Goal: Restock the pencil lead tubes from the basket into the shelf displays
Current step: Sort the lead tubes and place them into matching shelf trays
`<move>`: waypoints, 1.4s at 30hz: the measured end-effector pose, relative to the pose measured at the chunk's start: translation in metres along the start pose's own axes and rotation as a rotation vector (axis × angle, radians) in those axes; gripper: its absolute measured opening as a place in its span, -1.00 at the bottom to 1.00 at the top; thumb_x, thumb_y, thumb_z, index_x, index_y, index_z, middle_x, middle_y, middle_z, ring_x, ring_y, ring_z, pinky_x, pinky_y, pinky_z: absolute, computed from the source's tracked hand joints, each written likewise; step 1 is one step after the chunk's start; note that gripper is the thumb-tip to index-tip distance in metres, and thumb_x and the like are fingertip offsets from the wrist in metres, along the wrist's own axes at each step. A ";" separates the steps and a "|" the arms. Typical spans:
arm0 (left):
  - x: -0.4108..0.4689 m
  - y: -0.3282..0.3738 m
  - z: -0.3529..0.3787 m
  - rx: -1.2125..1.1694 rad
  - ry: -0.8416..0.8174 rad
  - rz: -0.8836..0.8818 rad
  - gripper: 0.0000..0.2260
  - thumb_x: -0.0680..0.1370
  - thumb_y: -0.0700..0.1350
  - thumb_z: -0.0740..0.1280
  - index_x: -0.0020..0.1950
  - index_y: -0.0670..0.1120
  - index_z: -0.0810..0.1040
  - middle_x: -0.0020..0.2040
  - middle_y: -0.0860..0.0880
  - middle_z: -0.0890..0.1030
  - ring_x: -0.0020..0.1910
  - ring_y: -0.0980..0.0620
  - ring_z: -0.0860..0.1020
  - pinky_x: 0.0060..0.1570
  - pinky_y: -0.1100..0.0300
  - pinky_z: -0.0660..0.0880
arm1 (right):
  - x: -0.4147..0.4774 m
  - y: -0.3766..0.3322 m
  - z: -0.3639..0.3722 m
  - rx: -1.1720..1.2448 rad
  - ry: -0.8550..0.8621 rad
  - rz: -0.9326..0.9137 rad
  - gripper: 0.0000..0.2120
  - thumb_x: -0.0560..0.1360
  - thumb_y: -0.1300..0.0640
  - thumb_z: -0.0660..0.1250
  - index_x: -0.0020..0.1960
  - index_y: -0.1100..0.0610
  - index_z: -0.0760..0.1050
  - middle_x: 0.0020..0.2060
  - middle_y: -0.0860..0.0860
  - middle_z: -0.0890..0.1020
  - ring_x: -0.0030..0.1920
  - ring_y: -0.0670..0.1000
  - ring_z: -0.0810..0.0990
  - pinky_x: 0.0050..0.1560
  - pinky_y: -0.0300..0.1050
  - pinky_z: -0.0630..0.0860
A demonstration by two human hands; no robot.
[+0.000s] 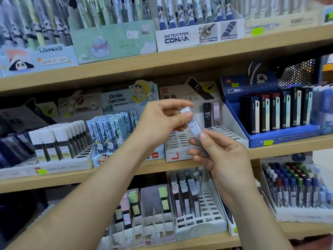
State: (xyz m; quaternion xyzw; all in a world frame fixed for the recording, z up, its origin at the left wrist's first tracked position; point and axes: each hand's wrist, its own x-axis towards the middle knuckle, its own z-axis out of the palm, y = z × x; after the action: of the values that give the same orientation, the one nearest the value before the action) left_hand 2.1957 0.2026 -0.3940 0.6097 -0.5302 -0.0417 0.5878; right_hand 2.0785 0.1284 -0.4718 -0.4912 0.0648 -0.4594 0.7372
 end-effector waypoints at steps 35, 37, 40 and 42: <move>0.064 -0.038 -0.023 0.589 0.103 -0.010 -0.82 0.54 -0.17 0.39 0.12 -0.05 0.66 0.11 -0.02 0.66 0.11 0.08 0.58 0.25 0.10 0.49 | 0.012 0.004 -0.032 -1.669 -0.206 -0.408 -0.30 0.46 -0.35 -0.30 0.44 -0.25 0.34 0.42 -0.22 0.39 0.47 -0.11 0.24 0.41 -0.05 -0.07; 0.061 -0.041 -0.022 0.663 0.100 -0.005 -0.81 0.57 -0.18 0.34 0.17 -0.07 0.64 0.17 -0.03 0.63 0.20 0.05 0.54 0.28 0.24 0.39 | 0.012 0.006 -0.032 -1.697 -0.205 -0.393 -0.35 0.50 -0.34 -0.24 0.41 -0.24 0.38 0.39 -0.19 0.45 0.43 -0.07 0.31 0.37 -0.04 -0.03; 0.056 -0.044 -0.019 0.824 0.109 0.069 -0.78 0.60 -0.21 0.28 0.20 -0.10 0.63 0.22 -0.09 0.58 0.25 -0.02 0.50 0.17 0.36 0.29 | 0.009 0.003 -0.030 -1.775 -0.199 -0.420 -0.45 0.55 -0.32 -0.13 0.38 -0.23 0.42 0.33 -0.12 0.52 0.37 0.01 0.42 0.31 0.00 0.04; 0.055 -0.042 -0.019 0.869 0.129 0.096 -0.78 0.60 -0.22 0.29 0.20 -0.11 0.63 0.21 -0.09 0.59 0.23 -0.03 0.51 0.18 0.34 0.32 | 0.013 -0.002 -0.027 -1.833 -0.261 -0.379 -0.45 0.55 -0.33 -0.19 0.45 -0.27 0.29 0.39 -0.15 0.44 0.41 -0.01 0.33 0.32 0.01 0.08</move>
State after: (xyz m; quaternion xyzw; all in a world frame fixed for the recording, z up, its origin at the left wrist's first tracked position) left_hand 2.2578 0.1664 -0.3886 0.7761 -0.4884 0.2507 0.3101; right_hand 2.0698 0.1009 -0.4788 -0.9292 0.2368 -0.2829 -0.0216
